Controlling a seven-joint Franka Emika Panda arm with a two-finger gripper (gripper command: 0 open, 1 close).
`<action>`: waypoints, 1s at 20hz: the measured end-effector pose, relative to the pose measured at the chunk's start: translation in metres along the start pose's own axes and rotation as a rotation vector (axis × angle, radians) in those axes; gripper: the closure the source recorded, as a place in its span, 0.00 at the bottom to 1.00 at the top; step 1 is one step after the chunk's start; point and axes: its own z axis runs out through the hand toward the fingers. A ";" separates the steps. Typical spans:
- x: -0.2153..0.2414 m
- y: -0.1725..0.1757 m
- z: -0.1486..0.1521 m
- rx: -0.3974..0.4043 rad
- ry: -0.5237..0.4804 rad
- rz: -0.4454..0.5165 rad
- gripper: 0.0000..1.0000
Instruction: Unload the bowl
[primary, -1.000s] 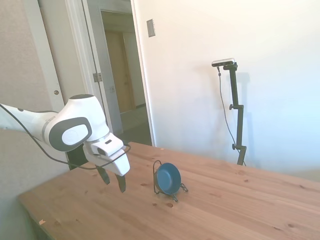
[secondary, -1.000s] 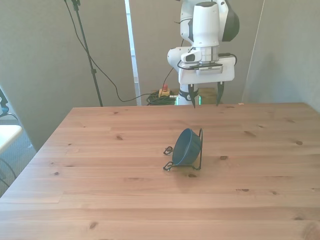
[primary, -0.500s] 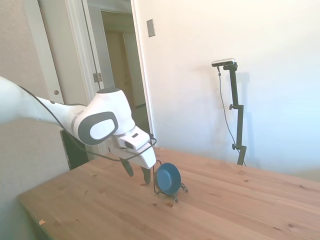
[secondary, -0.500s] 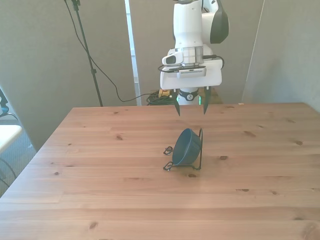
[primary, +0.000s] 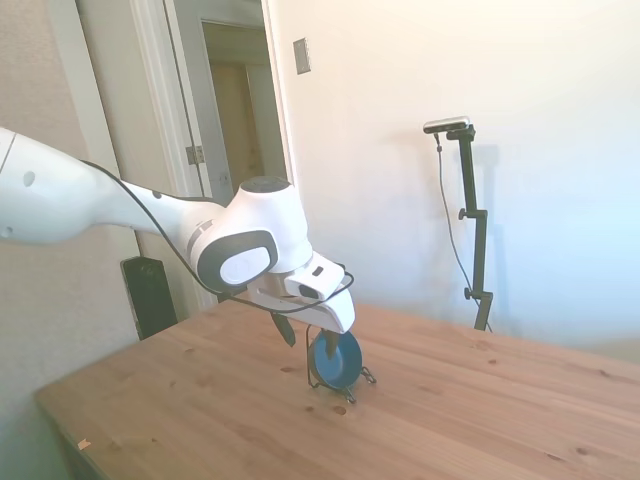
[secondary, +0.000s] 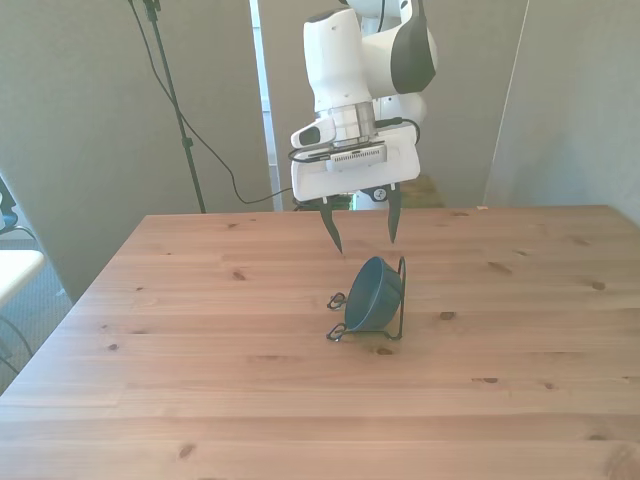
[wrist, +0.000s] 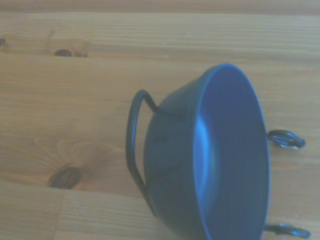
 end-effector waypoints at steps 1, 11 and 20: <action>0.002 -0.001 0.003 0.009 -0.005 -0.020 0.00; 0.015 -0.002 0.031 0.109 -0.047 -0.147 0.00; 0.016 0.004 0.047 0.123 -0.069 -0.170 0.00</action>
